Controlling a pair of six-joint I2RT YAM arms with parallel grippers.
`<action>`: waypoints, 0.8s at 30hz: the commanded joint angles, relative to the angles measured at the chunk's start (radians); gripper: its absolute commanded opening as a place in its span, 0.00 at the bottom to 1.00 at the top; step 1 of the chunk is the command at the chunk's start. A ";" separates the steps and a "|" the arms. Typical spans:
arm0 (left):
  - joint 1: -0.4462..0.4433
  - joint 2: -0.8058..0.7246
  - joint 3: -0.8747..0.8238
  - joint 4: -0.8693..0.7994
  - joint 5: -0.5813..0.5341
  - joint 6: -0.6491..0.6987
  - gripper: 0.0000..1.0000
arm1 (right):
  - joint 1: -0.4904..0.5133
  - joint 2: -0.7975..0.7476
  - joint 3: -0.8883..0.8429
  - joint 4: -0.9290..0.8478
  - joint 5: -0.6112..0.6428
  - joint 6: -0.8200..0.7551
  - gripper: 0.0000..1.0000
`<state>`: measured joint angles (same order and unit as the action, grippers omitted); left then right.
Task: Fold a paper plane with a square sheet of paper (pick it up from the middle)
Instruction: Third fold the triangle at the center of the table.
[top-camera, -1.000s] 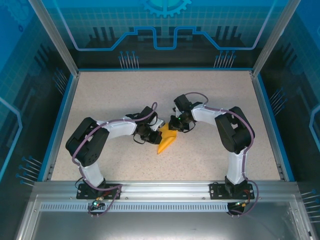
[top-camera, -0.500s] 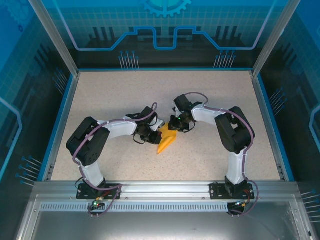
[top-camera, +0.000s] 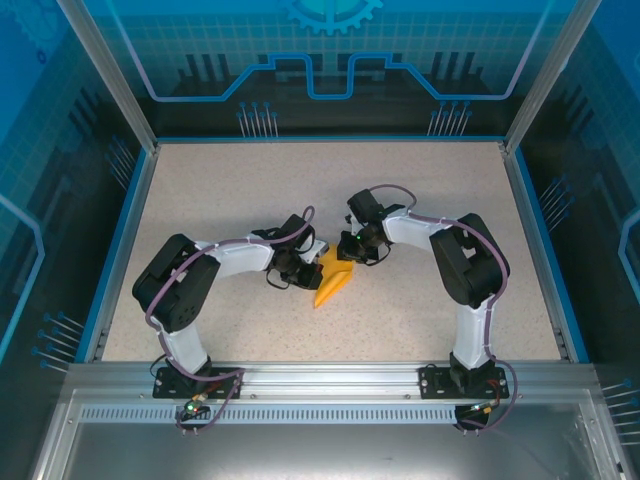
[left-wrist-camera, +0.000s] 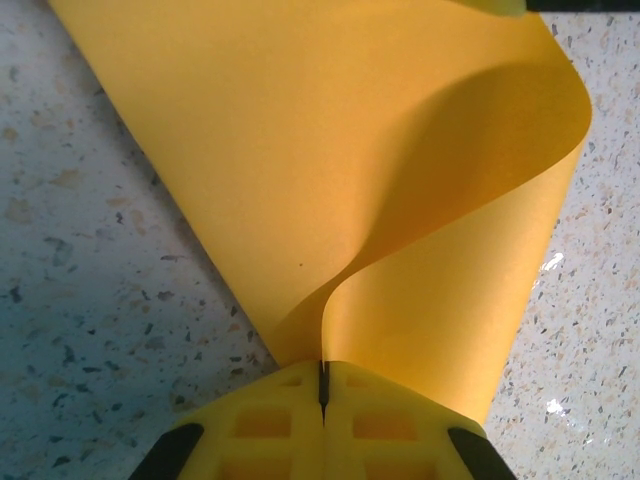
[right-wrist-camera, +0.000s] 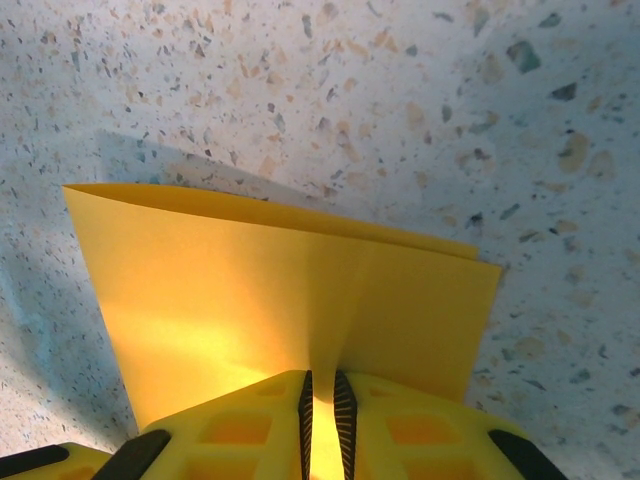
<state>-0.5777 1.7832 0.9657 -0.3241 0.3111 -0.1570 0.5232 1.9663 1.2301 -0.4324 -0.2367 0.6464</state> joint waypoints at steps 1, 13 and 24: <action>0.010 0.015 0.002 -0.018 0.009 0.009 0.00 | 0.022 0.002 -0.033 -0.035 -0.001 0.013 0.18; 0.010 0.020 -0.012 -0.014 0.032 0.018 0.00 | 0.013 -0.359 -0.266 0.157 -0.003 0.183 0.18; 0.011 0.038 0.003 -0.016 0.061 0.026 0.00 | 0.291 -0.420 -0.503 0.493 0.080 0.440 0.05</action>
<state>-0.5751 1.7905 0.9661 -0.3233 0.3397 -0.1539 0.7750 1.5116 0.7273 -0.0631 -0.2089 0.9943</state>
